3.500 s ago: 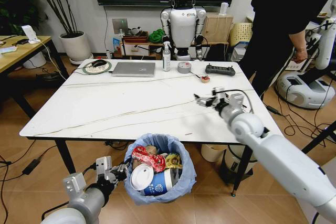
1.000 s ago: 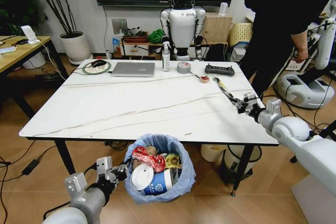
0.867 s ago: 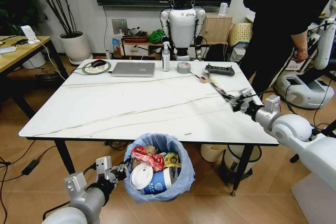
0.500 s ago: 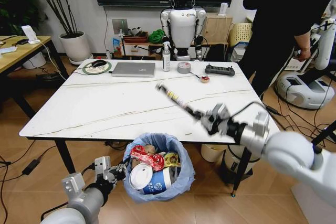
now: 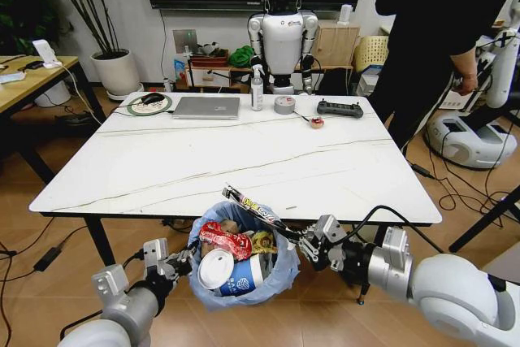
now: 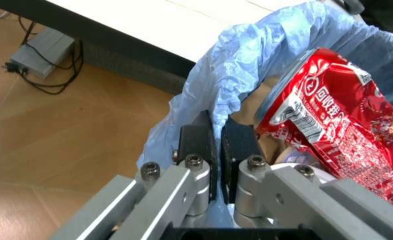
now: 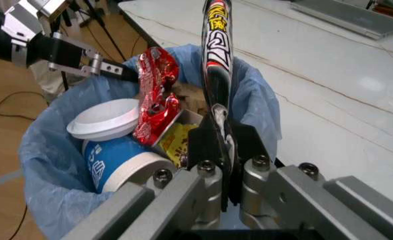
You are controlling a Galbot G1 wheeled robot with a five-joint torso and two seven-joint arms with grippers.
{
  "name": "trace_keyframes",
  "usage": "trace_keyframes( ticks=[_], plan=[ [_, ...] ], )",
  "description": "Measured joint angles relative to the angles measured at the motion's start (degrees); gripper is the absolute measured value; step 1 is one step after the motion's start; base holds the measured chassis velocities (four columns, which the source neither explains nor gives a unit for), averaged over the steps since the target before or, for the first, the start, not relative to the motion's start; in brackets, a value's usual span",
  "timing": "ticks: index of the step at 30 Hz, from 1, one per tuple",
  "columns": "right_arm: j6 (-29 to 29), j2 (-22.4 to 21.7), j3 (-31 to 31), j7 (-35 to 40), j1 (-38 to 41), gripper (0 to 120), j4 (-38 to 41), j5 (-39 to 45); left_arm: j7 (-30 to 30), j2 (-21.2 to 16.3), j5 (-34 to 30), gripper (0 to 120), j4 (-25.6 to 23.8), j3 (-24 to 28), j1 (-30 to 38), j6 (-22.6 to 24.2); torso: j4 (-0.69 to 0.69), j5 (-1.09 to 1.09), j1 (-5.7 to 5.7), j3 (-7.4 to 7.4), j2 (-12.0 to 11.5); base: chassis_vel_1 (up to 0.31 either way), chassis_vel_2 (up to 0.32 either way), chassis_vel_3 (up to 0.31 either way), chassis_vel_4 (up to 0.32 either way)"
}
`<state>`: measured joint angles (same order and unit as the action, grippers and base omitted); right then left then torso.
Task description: Pick up the trash bin and place the trash from the table into it.
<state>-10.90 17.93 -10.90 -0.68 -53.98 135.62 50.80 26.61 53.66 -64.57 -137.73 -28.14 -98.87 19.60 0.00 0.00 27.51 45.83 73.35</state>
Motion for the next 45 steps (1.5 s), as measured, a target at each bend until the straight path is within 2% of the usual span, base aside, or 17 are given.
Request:
trace_keyframes(
  ticks=[12,24,36,45],
  plan=[
    [1.3,-3.1,-1.5,-1.5,3.6,0,4.0,-0.1,-0.1,0.6,0.0,0,0.2,1.0,0.7,0.1,-0.01,-0.03,0.00,0.00,0.0,0.000,0.000,0.000,0.000],
    [4.2,2.7,-1.8,-1.2,5.7,0,1.6,2.0,-0.4,0.0,-0.1,0,-0.1,1.7,0.9,0.2,-0.01,0.00,0.00,0.00,0.0,0.000,0.000,0.000,0.000],
    [-3.2,4.5,-2.9,2.2,5.9,0,2.8,6.0,-0.4,-0.5,-0.3,0,-0.1,1.8,1.2,0.3,-0.01,0.00,0.00,0.00,0.0,0.000,0.000,0.000,0.000],
    [-6.7,4.0,-3.9,2.6,5.1,0,4.7,8.2,-0.4,-0.4,-0.5,0,0.0,1.9,1.5,0.4,-0.01,-0.01,0.00,0.00,0.0,0.000,0.000,0.000,0.000]
  ],
)
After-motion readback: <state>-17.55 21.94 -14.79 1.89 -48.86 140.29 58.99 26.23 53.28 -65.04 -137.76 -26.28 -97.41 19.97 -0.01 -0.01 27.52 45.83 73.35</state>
